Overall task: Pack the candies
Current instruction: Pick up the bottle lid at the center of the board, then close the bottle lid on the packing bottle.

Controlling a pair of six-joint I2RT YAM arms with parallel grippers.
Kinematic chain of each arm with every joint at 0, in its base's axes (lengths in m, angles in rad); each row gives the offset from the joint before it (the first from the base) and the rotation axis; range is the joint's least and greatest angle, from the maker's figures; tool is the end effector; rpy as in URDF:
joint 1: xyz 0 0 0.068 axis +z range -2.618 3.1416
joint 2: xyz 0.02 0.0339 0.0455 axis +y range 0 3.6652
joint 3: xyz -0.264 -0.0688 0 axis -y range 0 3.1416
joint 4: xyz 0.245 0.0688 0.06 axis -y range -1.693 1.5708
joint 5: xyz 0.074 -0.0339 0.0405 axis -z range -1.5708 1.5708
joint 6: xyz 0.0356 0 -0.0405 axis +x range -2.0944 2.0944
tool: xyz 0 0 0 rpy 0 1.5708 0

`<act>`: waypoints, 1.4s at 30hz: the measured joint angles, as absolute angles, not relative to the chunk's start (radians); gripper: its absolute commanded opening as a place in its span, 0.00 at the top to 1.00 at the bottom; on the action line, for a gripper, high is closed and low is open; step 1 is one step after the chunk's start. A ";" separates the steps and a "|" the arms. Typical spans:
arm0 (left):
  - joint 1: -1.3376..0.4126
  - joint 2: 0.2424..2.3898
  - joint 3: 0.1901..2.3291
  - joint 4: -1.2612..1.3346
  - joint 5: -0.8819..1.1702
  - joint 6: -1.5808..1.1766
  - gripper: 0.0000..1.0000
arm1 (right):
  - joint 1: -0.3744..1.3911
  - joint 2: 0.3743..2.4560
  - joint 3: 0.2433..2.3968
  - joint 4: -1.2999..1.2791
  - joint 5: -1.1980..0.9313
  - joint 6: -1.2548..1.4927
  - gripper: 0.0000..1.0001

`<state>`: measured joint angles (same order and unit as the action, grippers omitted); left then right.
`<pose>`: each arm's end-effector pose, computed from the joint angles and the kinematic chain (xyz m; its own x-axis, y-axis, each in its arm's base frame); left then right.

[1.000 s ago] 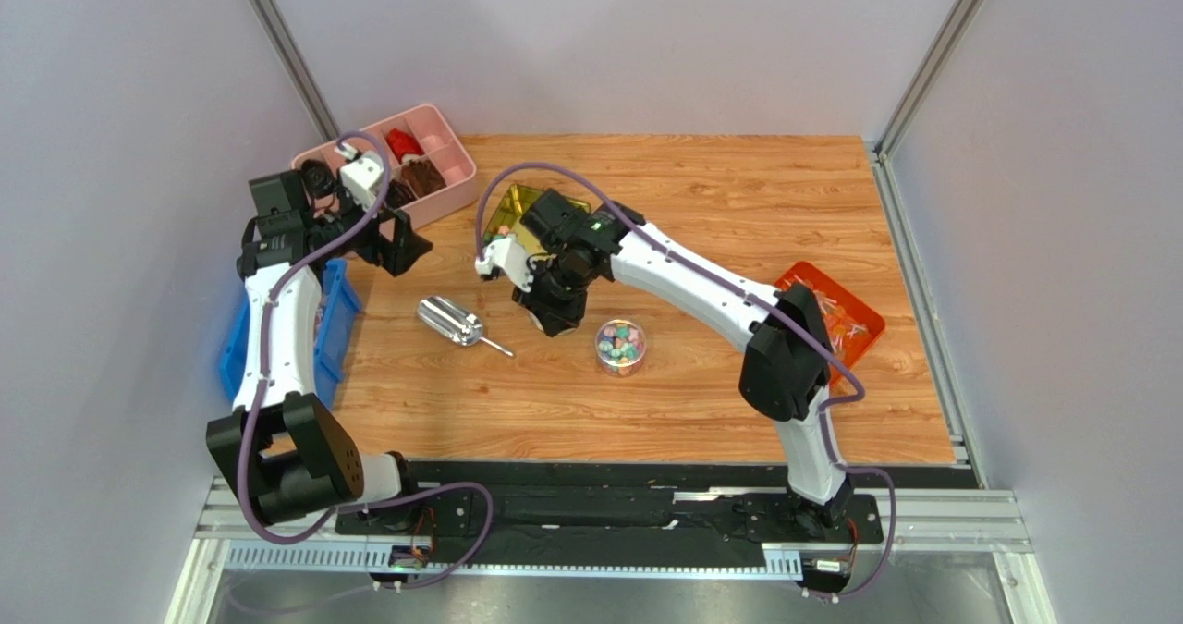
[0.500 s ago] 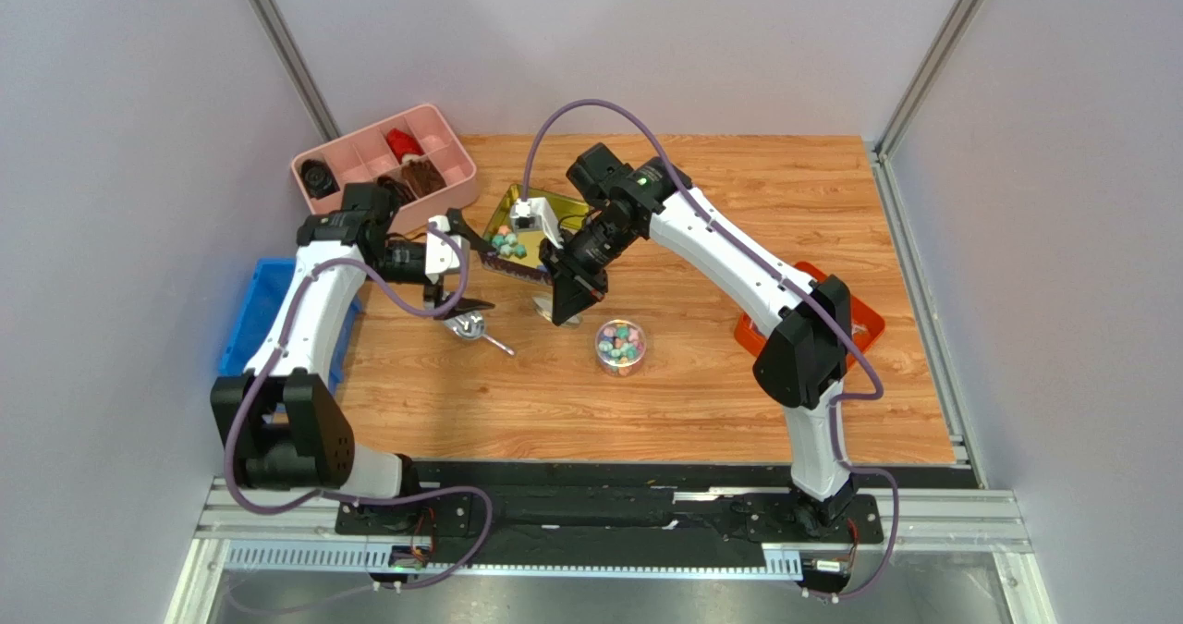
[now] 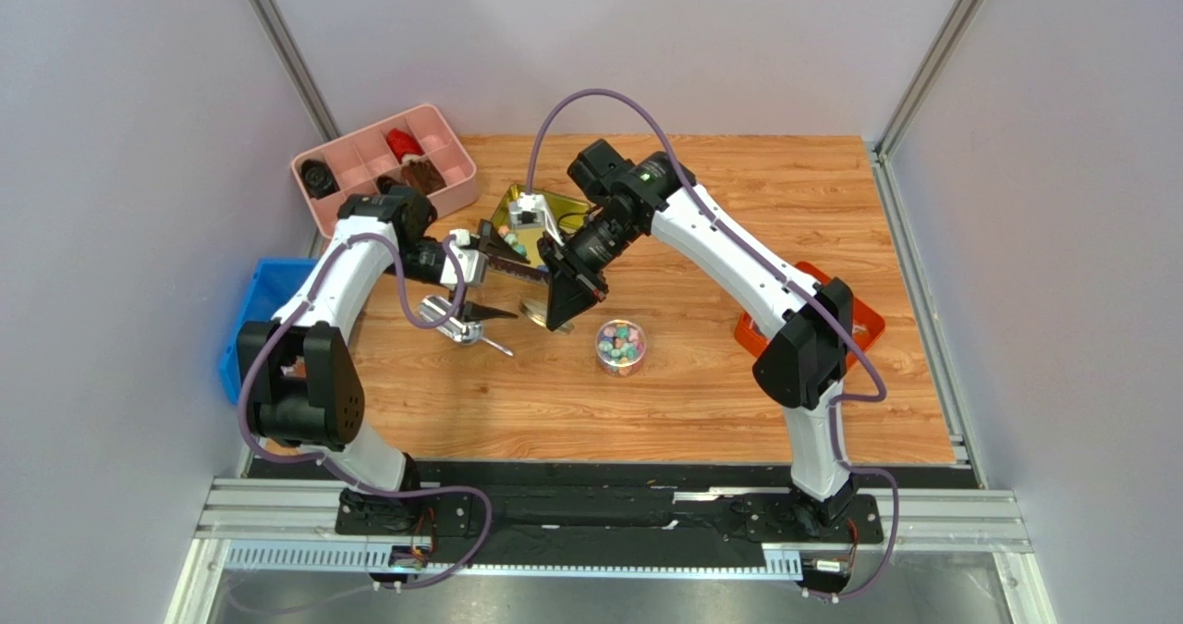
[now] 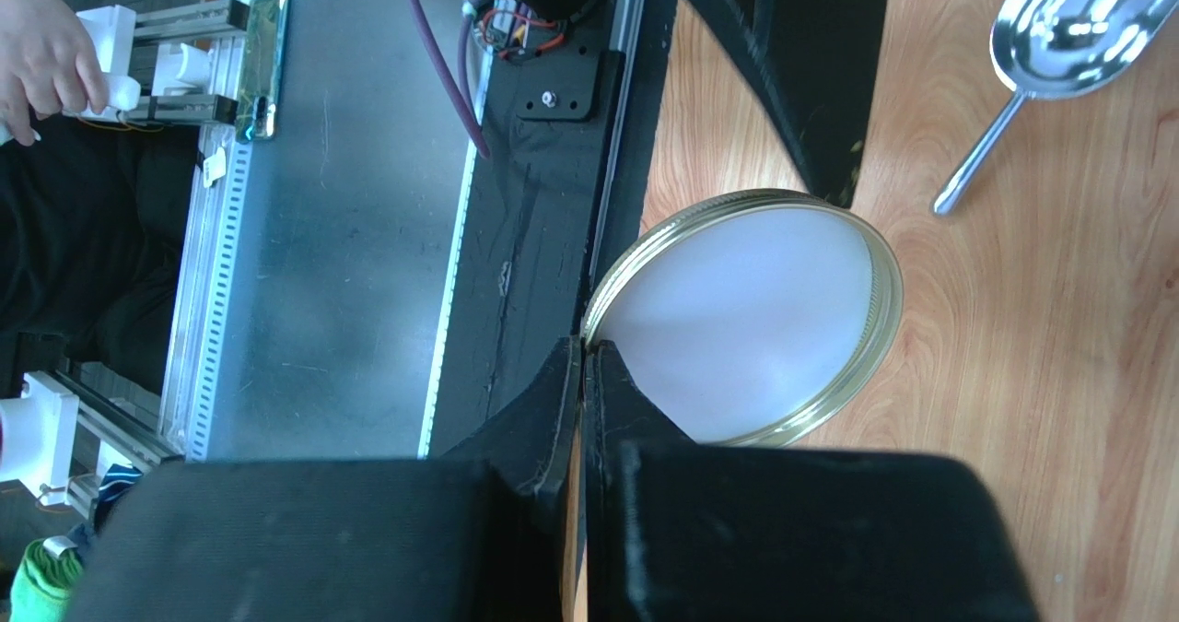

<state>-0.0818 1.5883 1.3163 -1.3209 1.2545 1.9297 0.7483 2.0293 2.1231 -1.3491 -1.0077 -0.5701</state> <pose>0.2712 -0.0562 0.2844 0.3542 0.2632 -0.8974 0.9314 -0.1860 0.3130 0.2756 0.2969 0.3445 -0.2867 -0.6593 -0.6951 -0.8436 -0.1701 0.5093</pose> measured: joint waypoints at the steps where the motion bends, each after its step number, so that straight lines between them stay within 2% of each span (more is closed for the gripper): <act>1: -0.092 1.585 1.310 -1.324 1.258 1.934 0.16 | 0.747 2.029 2.131 -1.349 -1.015 -0.574 1.00; 17: -0.210 1.465 1.217 -1.337 1.283 1.954 0.44 | 0.725 2.063 2.154 -1.350 -1.065 -0.615 1.00; 34: -0.213 1.454 1.206 -1.334 1.291 1.959 0.47 | 0.717 2.063 2.137 -1.361 -1.075 -0.654 1.00; 42: -0.214 1.454 1.206 -1.334 1.291 1.960 0.54 | 0.710 2.063 2.108 -1.362 -1.072 -0.671 1.00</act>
